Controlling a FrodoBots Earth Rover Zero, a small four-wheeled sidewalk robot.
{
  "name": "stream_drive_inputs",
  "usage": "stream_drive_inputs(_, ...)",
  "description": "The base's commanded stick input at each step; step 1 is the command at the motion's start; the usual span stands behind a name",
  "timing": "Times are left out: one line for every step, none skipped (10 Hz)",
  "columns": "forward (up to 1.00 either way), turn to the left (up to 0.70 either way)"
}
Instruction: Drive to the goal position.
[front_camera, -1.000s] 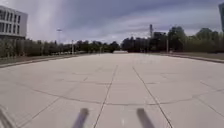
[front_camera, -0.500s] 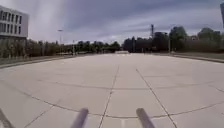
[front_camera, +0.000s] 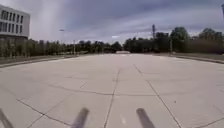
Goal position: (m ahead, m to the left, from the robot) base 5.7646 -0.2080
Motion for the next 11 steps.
stream_drive_inputs(0.50,0.00)
stream_drive_inputs(0.50,0.00)
stream_drive_inputs(0.50,0.00)
stream_drive_inputs(0.50,0.00)
stream_drive_inputs(0.50,0.00)
stream_drive_inputs(0.50,0.00)
stream_drive_inputs(0.50,0.00)
stream_drive_inputs(0.50,0.00)
stream_drive_inputs(0.50,0.00)
stream_drive_inputs(0.50,0.00)
stream_drive_inputs(0.50,0.00)
